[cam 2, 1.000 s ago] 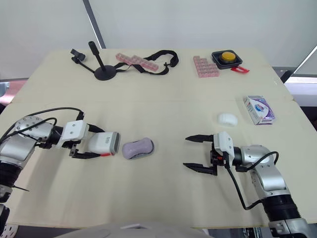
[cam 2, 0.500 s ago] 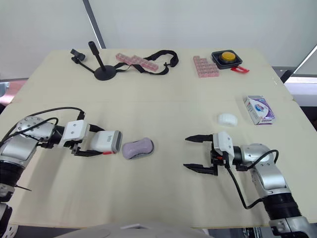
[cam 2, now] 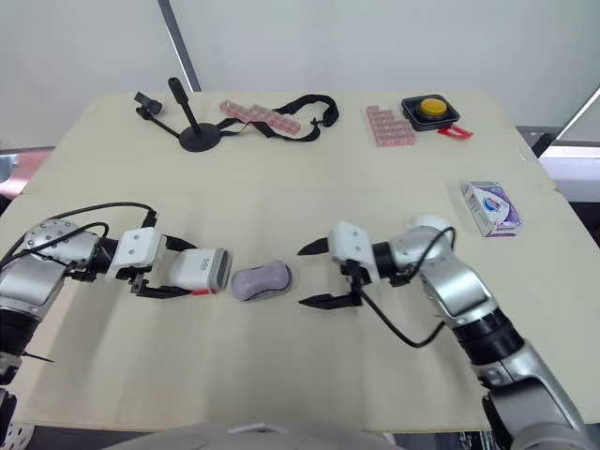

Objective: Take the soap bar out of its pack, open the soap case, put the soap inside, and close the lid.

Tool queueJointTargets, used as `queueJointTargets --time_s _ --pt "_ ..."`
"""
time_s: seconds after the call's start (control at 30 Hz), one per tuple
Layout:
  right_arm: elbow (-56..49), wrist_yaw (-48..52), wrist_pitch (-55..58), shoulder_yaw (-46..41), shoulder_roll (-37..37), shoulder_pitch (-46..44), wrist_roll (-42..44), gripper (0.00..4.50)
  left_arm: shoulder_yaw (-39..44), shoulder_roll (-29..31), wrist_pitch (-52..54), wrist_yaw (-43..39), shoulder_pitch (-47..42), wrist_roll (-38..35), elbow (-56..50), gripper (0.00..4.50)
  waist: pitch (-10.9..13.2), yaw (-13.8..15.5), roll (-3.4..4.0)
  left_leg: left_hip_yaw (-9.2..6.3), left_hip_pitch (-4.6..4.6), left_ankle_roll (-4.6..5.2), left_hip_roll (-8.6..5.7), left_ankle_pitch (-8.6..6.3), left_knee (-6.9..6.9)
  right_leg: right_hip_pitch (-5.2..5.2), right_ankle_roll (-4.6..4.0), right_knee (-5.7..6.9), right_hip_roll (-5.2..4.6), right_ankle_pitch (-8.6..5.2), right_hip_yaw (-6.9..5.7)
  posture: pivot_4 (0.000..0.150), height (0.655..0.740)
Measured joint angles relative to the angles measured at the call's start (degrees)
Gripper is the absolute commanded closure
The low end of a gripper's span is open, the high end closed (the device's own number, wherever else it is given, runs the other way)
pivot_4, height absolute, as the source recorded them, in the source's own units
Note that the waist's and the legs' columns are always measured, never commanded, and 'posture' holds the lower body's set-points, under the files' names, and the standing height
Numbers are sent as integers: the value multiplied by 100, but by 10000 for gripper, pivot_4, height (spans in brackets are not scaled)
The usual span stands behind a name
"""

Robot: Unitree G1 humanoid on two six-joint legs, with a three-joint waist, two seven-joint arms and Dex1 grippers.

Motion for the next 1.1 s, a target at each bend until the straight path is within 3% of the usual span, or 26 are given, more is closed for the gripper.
queueJointTargets --time_s 0.4,1.07,1.1 --pt "891 -128 320 1006 728 -1080 -828 0 66 46 140 69 178 -18 -257 7409 0 -29 0 1 -2 0 -2 0 -1 -4 -2 5 -5 0 -4 1500 7096" --pt "1374 -148 648 1373 1034 -1302 -1402 0 67 46 255 166 284 -29 -446 7409 0 -37 -1 1 0 -1 -2 0 -1 -5 -3 12 -4 -1 -3 1500 7096" --pt "1378 -151 642 1372 1046 -1302 -1426 2563 67 46 269 169 295 -29 -463 7616 0 -40 -1 1 0 -1 -1 0 -1 -5 -4 12 -4 -1 -3 1500 7096"
